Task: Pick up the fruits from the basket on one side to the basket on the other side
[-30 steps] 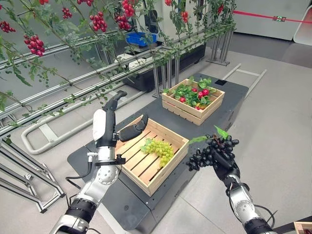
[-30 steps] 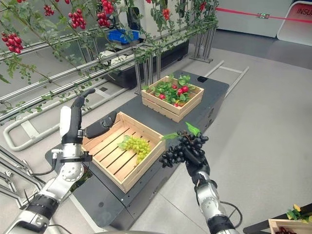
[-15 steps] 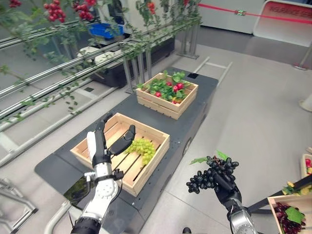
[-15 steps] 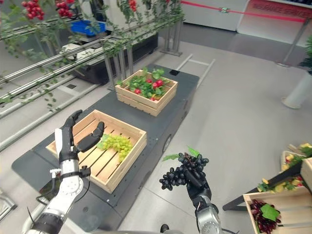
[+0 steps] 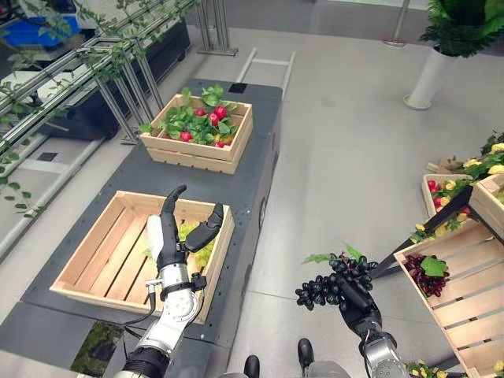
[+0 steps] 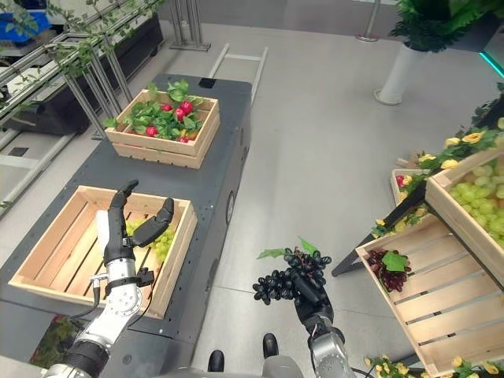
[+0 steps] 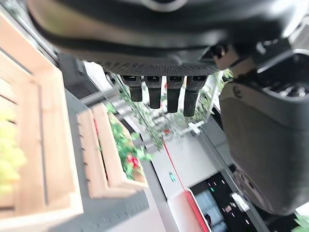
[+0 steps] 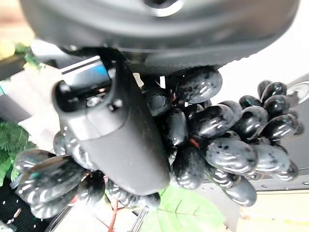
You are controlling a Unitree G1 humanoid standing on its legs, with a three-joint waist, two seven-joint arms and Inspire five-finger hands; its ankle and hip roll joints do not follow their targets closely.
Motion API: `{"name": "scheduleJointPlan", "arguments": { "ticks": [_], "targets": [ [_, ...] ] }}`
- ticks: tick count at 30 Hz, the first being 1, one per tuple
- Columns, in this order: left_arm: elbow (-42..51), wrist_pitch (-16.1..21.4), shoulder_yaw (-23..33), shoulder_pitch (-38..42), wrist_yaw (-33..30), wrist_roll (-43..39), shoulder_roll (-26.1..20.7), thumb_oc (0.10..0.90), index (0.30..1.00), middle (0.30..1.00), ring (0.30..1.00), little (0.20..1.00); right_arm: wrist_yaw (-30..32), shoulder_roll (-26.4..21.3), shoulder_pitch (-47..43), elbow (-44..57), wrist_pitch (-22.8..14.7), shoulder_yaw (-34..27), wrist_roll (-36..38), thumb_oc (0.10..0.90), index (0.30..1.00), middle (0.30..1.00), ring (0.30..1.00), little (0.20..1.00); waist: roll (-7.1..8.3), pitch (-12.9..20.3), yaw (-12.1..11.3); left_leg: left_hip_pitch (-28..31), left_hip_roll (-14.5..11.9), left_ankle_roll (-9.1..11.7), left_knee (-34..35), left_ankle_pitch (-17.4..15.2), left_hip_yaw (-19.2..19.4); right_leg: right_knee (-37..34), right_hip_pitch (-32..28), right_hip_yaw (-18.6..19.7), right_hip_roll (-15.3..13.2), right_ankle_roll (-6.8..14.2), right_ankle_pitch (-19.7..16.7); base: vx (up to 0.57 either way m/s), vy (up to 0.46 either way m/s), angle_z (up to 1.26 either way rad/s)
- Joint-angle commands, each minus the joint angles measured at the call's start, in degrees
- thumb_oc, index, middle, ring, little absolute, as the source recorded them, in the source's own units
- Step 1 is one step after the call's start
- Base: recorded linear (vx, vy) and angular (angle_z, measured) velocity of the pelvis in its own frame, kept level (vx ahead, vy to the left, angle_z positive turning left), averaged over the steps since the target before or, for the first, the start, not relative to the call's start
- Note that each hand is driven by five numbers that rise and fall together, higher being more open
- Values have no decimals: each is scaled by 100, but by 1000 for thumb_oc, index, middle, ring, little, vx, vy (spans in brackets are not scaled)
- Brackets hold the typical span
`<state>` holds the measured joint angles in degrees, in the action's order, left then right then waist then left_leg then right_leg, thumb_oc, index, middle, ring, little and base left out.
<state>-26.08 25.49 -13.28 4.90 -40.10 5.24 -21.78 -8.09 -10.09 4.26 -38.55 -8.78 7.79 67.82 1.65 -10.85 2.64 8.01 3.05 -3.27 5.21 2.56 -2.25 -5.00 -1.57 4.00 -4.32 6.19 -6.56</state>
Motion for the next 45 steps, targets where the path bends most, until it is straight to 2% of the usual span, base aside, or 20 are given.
{"name": "scheduleJointPlan", "arguments": {
  "ticks": [1, 6, 8, 9, 10, 11, 14, 15, 16, 17, 18, 20, 23, 31, 36, 38, 41, 43, 44, 45],
  "targets": [
    [-62, 372, -90, 556, 81, -38, -60, 800, 900, 900, 900, 900, -330, -39, -350, 551, -227, -17, -128, 400, 300, 300, 300, 300, -144, 207, 176, -89, -20, -53, -302, -882, 237, 608, 27, 4, -73, 22, 601, -109, 204, -25],
    [10, 138, -293, 634, 443, -149, -2, 800, 900, 900, 900, 900, -200, 27, -261, 543, -258, -12, -109, 400, 300, 300, 300, 300, -130, 40, 269, -52, 62, -91, -165, -910, 501, 432, 325, -12, -251, 197, 106, -98, 172, -36],
    [75, 61, -316, 516, 535, -191, -44, 800, 900, 900, 900, 900, -235, 49, -282, 526, -125, -36, -116, 400, 300, 300, 300, 300, -140, -34, 205, 63, 43, -35, -21, -901, 767, 257, 330, -475, -339, 264, -135, -63, 76, -72],
    [193, 73, -246, 313, 659, -241, -152, 800, 900, 900, 900, 900, -352, 65, -321, 499, -72, -52, -115, 400, 300, 300, 300, 300, -169, -110, 86, 144, -1, -15, -21, -949, 1125, 511, 388, -1171, -468, 322, -259, -58, 25, -91],
    [207, 75, -233, 283, 691, -251, -168, 800, 900, 900, 900, 900, -372, 68, -330, 493, -71, -55, -110, 400, 300, 300, 300, 300, -171, -113, 60, 145, -5, -13, -21, -950, 1183, 555, 411, -1251, -488, 327, -285, -79, 37, -132],
    [237, 82, -174, 129, 709, -325, -238, 800, 900, 900, 900, 900, -483, 68, -380, 484, -60, -36, -71, 400, 300, 300, 300, 300, -218, -163, -37, 182, -47, -19, -21, -941, 1406, 903, 463, -1656, -606, 323, -270, -13, 38, -152],
    [159, 35, -50, -191, 715, -647, -315, 800, 900, 900, 900, 900, -530, 144, -472, 568, -152, 57, -70, 400, 300, 300, 300, 300, -325, -262, -244, 155, -152, -79, -170, -994, 1680, 1711, 406, -2280, -957, 228, 136, -41, -6, -121],
    [139, 29, -48, -203, 713, -693, -320, 800, 900, 900, 900, 900, -553, 151, -495, 525, -201, 59, -69, 400, 300, 300, 300, 300, -319, -261, -274, 128, -164, -72, -214, -1006, 1697, 1598, 340, -2340, -980, 211, 189, -6, -186, -108],
    [31, 44, -66, -215, 680, -808, -311, 800, 900, 900, 900, 900, -617, 149, -548, 323, -281, 58, -64, 400, 300, 300, 300, 300, -275, -214, -358, 70, -216, 14, -302, -1027, 1806, 803, -12, -2573, -937, 225, 247, 27, -185, -91],
    [7, 36, -71, -216, 678, -840, -303, 800, 900, 900, 900, 900, -604, 148, -558, 285, -284, 55, -65, 400, 300, 300, 300, 300, -271, -212, -368, 72, -228, 29, -309, -1032, 1825, 667, -82, -2613, -920, 230, 226, 75, -266, -85],
    [-58, -60, -108, -275, 594, -944, -144, 800, 900, 900, 900, 900, -450, 169, -667, 219, -318, 83, 101, 400, 300, 300, 300, 300, -215, -165, -373, 153, -291, 136, -277, -1004, 1922, 0, -292, -2553, -827, 312, 24, 54, -154, -60],
    [-94, -4, -114, -376, 668, -1039, -56, 800, 900, 900, 900, 900, -517, 187, -757, 158, -396, 43, 126, 400, 300, 300, 300, 300, -197, -132, -394, 283, -367, 188, -180, -952, 2084, 0, -385, -2594, -797, 312, 45, 133, -161, -42],
    [-126, -44, -261, -357, 916, -958, 37, 800, 900, 900, 900, 900, -301, 151, -717, 349, -532, -4, 268, 400, 300, 300, 300, 300, -171, -132, -270, 263, -421, 209, -247, -903, 1973, 149, -380, -2290, -649, 238, 196, 101, -100, -12],
    [29, -217, -474, -129, 1187, -1124, -2, 800, 900, 900, 900, 900, -299, 82, -737, 402, -613, -192, 342, 400, 300, 300, 300, 300, -187, -151, -154, 403, -465, 221, -166, -901, 1987, 78, -477, -2218, -526, 245, 288, 98, -90, -1],
    [134, -130, -420, -345, 1366, -1349, -11, 800, 900, 900, 900, 900, -311, 74, -655, 761, -696, -155, 338, 400, 300, 300, 300, 300, -168, -147, -142, 422, -571, 265, -203, -877, 1961, 302, -494, -2205, -406, 100, 538, 133, -160, 1],
    [200, -60, -379, -433, 1448, -1452, -11, 800, 900, 900, 900, 900, -313, 52, -644, 907, -703, -139, 312, 400, 300, 300, 300, 300, -149, -175, -130, 319, -646, 289, -484, -938, 1925, 532, -432, -2124, -345, -17, 710, 132, -195, 0],
    [217, 98, -305, -645, 1600, -1610, 14, 800, 900, 900, 900, 900, -411, -3, -673, 988, -682, -127, 268, 400, 300, 300, 300, 300, -27, -259, -182, 27, -900, 407, -1772, -1211, 2001, 851, -396, -2176, -325, -279, 906, 137, -221, 1],
    [213, 194, -252, -816, 1697, -1753, 78, 800, 900, 900, 900, 900, -404, -96, -668, 1084, -749, -68, 204, 400, 300, 300, 300, 300, 29, -404, -282, -741, -1321, 657, -3422, -741, 1866, 972, -435, -2139, -191, -600, 1075, 111, -234, -4],
    [210, 204, -250, -826, 1706, -1783, 92, 800, 900, 900, 900, 900, -411, -119, -677, 1080, -769, -60, 220, 400, 300, 300, 300, 300, 23, -430, -298, -870, -1336, 673, -3561, -702, 1784, 993, -434, -2127, -175, -628, 1090, 48, -65, 3],
    [161, 253, -270, -831, 1706, -1822, 169, 800, 900, 900, 900, 900, -471, -222, -775, 1015, -870, -22, 249, 400, 300, 300, 300, 300, 12, -569, -396, -1223, -1124, 632, -3683, -732, 1405, 1076, -446, -2003, -174, -638, 1104, -14, 91, 1]
  ]
}}
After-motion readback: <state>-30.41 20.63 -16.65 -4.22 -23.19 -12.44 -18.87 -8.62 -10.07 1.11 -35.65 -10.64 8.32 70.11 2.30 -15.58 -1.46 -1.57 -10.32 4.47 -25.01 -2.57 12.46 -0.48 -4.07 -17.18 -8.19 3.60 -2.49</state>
